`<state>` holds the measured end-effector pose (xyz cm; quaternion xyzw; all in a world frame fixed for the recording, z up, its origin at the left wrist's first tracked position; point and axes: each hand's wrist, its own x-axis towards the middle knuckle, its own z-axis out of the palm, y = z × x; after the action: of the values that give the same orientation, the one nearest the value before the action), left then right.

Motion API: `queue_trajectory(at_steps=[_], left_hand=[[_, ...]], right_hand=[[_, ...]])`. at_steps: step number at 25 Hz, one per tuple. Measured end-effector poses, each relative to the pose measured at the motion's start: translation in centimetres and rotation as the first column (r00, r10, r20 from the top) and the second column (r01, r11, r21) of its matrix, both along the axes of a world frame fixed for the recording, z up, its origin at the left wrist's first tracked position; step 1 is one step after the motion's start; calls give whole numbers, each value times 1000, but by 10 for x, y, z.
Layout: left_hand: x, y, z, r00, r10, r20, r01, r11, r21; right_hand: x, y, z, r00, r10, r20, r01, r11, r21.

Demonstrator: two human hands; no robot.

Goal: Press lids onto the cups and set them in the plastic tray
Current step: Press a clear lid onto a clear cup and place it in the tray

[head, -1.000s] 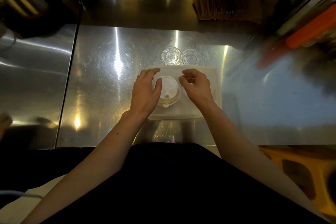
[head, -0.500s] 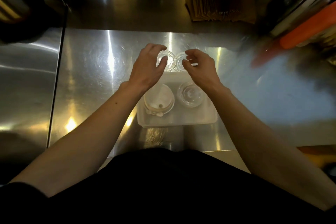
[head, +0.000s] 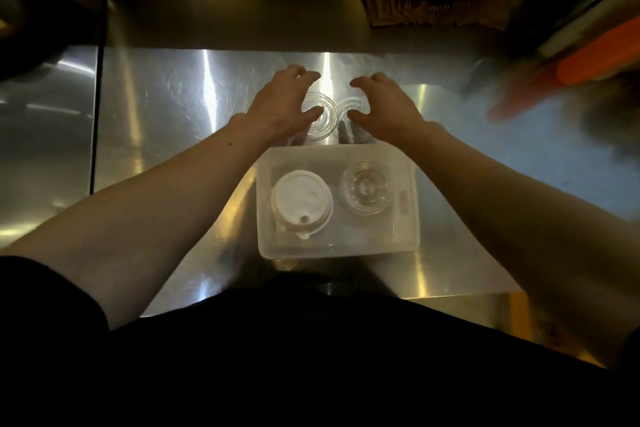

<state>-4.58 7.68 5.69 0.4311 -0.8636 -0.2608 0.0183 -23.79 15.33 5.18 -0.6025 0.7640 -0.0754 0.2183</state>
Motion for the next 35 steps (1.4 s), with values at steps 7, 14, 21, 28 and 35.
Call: queue_trajectory(at_steps=[7,14,21,28,35], left_hand=[[-9,-13,-29,996,-3,84,-8,993,121],[-8,-12,-49,994,41,103,-56,989,140],[-7,-11,-52,992,125,15,-125,968,215],[-8,-13,-53,973,232,-17,-216,928,302],[-9,-17,-51,970,240,-36,-210,905,371]], right_hand=[[-9,-16,-26,997,64,-52,-57,989,136],[-12,-15,-37,999,25,-36,-19,987,159],[-15,-16,-43,993,-117,-11,117,976,184],[-12,-22,-45,960,-272,68,256,949,185],[-1,-32,-37,939,-299,168,271,947,170]])
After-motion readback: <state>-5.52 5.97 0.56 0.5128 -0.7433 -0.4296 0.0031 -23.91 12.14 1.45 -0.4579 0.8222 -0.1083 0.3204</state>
